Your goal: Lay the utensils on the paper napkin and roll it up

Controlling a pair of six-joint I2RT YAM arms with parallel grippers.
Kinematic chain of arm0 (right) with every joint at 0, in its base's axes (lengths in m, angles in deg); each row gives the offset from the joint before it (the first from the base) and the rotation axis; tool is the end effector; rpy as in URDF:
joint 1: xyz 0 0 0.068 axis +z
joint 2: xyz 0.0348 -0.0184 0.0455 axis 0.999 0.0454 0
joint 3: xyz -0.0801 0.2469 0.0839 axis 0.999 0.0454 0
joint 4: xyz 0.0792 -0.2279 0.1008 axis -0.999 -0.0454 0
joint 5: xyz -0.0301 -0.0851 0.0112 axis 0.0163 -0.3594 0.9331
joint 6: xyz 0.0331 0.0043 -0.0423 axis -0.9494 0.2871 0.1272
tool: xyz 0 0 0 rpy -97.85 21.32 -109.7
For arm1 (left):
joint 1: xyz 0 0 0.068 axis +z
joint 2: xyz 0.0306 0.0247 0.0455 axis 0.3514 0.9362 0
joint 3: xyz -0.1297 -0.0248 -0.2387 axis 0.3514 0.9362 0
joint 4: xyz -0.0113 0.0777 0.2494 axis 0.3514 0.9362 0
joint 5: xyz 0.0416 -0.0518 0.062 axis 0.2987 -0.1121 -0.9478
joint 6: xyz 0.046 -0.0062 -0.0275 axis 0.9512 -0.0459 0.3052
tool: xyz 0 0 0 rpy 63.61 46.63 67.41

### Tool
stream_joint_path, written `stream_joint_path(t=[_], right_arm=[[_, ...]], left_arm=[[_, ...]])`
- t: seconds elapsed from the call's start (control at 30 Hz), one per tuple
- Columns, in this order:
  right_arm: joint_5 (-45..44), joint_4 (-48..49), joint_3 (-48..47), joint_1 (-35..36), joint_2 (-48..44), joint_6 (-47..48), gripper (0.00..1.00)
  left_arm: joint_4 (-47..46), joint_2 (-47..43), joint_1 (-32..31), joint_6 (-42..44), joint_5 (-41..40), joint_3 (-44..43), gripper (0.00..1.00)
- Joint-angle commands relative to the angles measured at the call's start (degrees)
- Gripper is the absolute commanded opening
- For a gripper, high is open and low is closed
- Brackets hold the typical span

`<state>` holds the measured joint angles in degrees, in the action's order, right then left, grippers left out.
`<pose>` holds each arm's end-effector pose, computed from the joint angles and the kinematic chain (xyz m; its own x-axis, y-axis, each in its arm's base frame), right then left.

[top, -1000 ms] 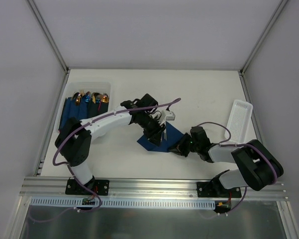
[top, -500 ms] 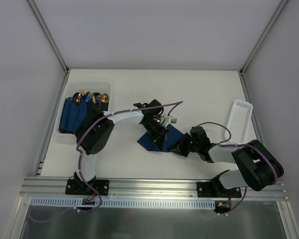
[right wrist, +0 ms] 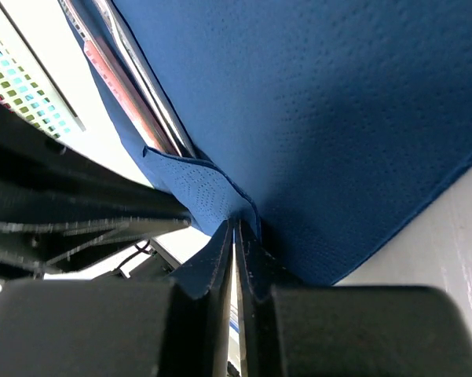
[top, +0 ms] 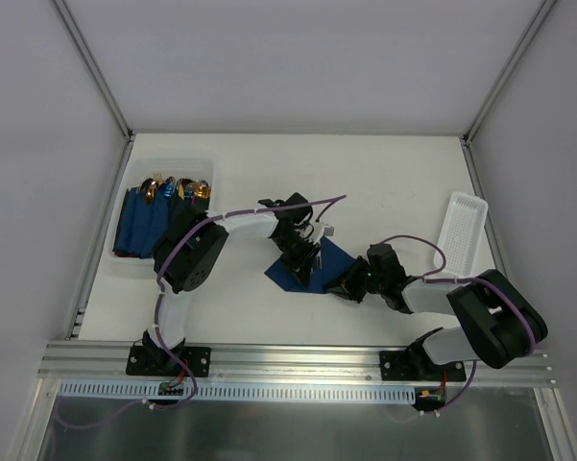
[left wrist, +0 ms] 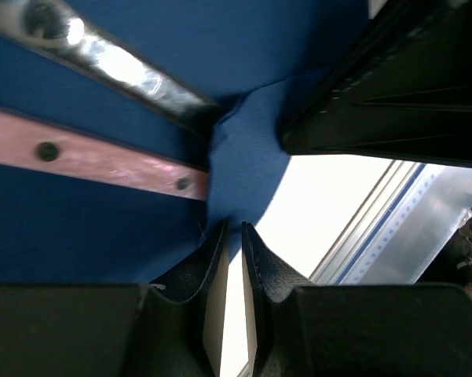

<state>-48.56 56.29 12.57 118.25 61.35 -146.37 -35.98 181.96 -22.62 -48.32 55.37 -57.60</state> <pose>0.1810 0.1227 0.1120 -0.8924 0.3912 -0.2251 0.0762 0.6221 0.7792 0.2788 -0.2922 0.1432 -0.7134 0.6234 -0.3201 0.6626 0.4514 -0.5976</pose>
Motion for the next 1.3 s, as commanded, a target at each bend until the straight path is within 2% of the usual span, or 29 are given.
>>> stream_joint_path(t=[0.0,0.57,0.7,0.83,0.97,1.27], right_arm=[[-3.1,-3.6,-0.5,0.3,0.7,1.4,0.07],[-3.7,-3.7,0.1,0.3,0.9,1.1,0.06],[-3.6,-3.7,0.2,0.3,1.0,1.2,0.06],[-3.6,-3.8,0.2,0.3,0.9,1.2,0.06],[-3.6,-3.7,0.1,0.3,1.0,1.2,0.06],[-3.5,-3.8,-0.3,0.3,1.2,1.1,0.06]], left_arm=[[0.0,0.5,1.3,-0.7,-2.0,1.1,0.12],[0.5,-5.5,3.2,2.0,-7.7,8.0,0.15],[0.5,-8.5,3.8,3.7,-4.7,8.1,0.16],[0.5,-11.7,3.7,4.4,3.5,7.6,0.16],[0.5,-13.2,3.0,4.5,7.5,6.7,0.16],[0.5,-9.0,1.5,2.7,10.7,4.7,0.16]])
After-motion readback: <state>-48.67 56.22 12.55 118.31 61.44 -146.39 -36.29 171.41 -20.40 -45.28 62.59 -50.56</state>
